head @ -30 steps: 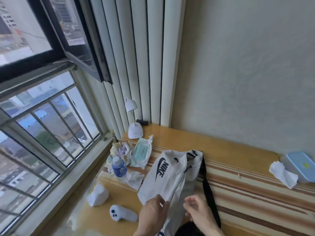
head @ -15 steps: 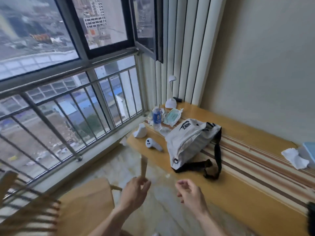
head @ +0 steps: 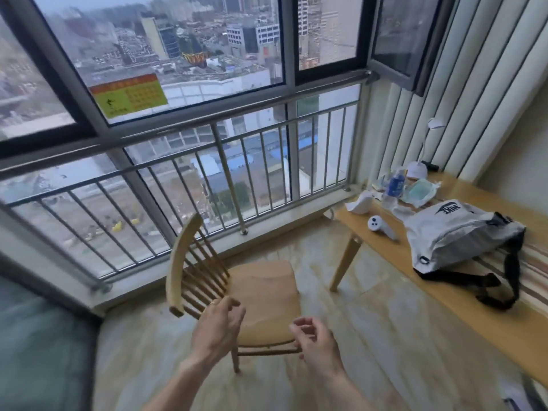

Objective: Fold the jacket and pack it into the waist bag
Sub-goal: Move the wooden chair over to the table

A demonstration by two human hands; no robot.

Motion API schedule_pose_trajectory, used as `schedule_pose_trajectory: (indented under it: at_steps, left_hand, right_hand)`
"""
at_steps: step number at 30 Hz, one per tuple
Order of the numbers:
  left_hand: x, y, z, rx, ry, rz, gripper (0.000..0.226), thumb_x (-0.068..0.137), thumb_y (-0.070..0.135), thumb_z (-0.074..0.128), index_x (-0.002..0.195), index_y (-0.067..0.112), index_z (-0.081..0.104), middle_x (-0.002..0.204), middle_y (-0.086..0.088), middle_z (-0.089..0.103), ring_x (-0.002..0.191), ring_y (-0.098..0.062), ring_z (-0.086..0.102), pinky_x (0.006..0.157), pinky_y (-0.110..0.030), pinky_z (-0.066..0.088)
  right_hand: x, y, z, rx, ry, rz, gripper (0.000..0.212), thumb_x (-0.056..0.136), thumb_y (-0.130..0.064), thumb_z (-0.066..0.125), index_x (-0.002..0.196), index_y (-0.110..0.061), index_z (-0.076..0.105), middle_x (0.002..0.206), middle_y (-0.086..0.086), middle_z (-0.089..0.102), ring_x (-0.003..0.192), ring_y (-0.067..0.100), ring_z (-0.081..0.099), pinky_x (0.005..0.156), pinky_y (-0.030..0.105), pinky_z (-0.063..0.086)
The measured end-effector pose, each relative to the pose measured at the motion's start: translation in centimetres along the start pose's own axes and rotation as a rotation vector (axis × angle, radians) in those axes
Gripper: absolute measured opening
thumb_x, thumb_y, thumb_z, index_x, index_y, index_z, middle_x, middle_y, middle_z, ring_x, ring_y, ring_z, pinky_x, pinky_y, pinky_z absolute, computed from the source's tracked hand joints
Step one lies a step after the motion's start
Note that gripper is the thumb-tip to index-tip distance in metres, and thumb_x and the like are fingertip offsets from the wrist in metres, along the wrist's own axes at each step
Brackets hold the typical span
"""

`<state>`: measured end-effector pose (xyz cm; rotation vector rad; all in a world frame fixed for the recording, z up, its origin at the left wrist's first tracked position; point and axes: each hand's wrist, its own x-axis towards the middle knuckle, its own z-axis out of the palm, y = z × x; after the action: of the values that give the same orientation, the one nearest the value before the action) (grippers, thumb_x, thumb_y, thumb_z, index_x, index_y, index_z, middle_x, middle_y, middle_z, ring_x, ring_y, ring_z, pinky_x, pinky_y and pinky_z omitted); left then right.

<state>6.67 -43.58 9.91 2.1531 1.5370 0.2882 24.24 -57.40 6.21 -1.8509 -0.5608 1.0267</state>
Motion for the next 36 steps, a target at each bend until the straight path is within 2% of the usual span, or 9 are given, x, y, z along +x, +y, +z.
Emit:
schedule_pose_trajectory:
  at_steps: [2,4,10,14,19,25,29,33,36]
  left_hand:
    - [-0.7,-5.1,-3.1,-0.004,0.037,-0.032,0.025,0.096,0.048,0.055,0.107,0.031,0.071,0.104,0.006,0.068,0.094,-0.013,0.064,0.081,-0.036,0.055]
    - [-1.1,-9.8,-5.8,-0.007,0.066,-0.046,0.023,0.097,0.044,0.056,0.108,0.030,0.071,0.109,0.000,0.070,0.101,-0.019,0.064,0.084,-0.038,0.052]
    - [0.3,-17.7,-11.9,0.027,0.025,-0.087,0.038,0.100,0.046,0.051,0.130,0.027,0.064,0.131,-0.010,0.063,0.124,-0.028,0.056,0.097,-0.041,0.046]
    - [4.1,-19.7,-14.0,0.031,0.008,-0.053,0.042,0.100,0.047,0.050,0.136,0.028,0.060,0.137,-0.008,0.058,0.127,-0.026,0.053,0.101,-0.041,0.046]
    - [11.0,-20.9,-15.0,0.078,-0.035,0.002,0.043,0.100,0.050,0.047,0.137,0.030,0.057,0.136,-0.004,0.057,0.127,-0.023,0.052,0.102,-0.040,0.048]
    - [20.4,-21.8,-15.3,0.146,-0.152,0.083,0.044,0.102,0.049,0.045,0.141,0.031,0.053,0.136,-0.002,0.054,0.130,-0.021,0.049,0.106,-0.038,0.045]
    - [26.4,-22.5,-15.2,0.189,-0.225,0.121,0.045,0.100,0.052,0.041,0.140,0.034,0.054,0.134,0.000,0.055,0.127,-0.021,0.051,0.106,-0.041,0.047]
    - [31.9,-22.9,-14.3,0.244,-0.327,0.188,0.049,0.098,0.060,0.036,0.140,0.039,0.051,0.138,-0.001,0.050,0.131,-0.024,0.050,0.106,-0.045,0.049]
    - [35.8,-22.4,-13.1,0.341,-0.417,0.283,0.046,0.102,0.052,0.038,0.146,0.039,0.044,0.158,-0.011,0.031,0.146,-0.032,0.034,0.113,-0.048,0.040]
  right_hand:
    - [-1.4,-0.6,5.9,-0.024,-0.026,-0.010,0.019,0.080,-0.043,0.073,0.092,-0.029,0.068,0.087,-0.006,0.074,0.081,0.011,0.072,0.077,0.045,0.061]
    - [-3.2,-1.7,11.3,-0.036,-0.043,-0.022,0.018,0.084,-0.040,0.073,0.097,-0.030,0.066,0.090,-0.009,0.072,0.084,0.007,0.069,0.078,0.043,0.060]
    - [-5.7,-4.1,22.4,-0.023,-0.097,0.032,0.036,0.088,-0.046,0.068,0.119,-0.031,0.056,0.098,-0.009,0.070,0.092,0.010,0.067,0.087,0.041,0.057]
    - [-3.9,-5.4,26.8,-0.054,-0.080,0.078,0.047,0.089,-0.053,0.062,0.130,-0.035,0.049,0.105,-0.007,0.068,0.098,0.014,0.064,0.091,0.038,0.052]
    - [1.2,-6.9,31.7,-0.044,-0.056,0.158,0.053,0.092,-0.056,0.056,0.139,-0.036,0.042,0.119,-0.001,0.063,0.107,0.022,0.060,0.087,0.035,0.047]
    - [8.4,-7.2,37.7,-0.093,-0.077,0.330,0.061,0.092,-0.064,0.045,0.145,-0.034,0.040,0.141,0.006,0.055,0.127,0.030,0.052,0.106,0.042,0.042]
    - [11.1,-8.2,40.3,-0.132,-0.105,0.403,0.055,0.097,-0.054,0.044,0.147,-0.031,0.039,0.146,0.011,0.038,0.133,0.028,0.043,0.109,0.038,0.036]
    - [13.5,-8.0,41.6,-0.139,-0.062,0.456,0.050,0.099,-0.051,0.038,0.142,-0.028,0.048,0.148,0.012,0.044,0.138,0.029,0.039,0.111,0.036,0.033]
    - [15.5,-8.1,42.3,-0.101,0.008,0.533,0.053,0.104,-0.047,0.032,0.141,-0.015,0.053,0.144,0.013,0.053,0.133,0.030,0.048,0.108,0.035,0.036]
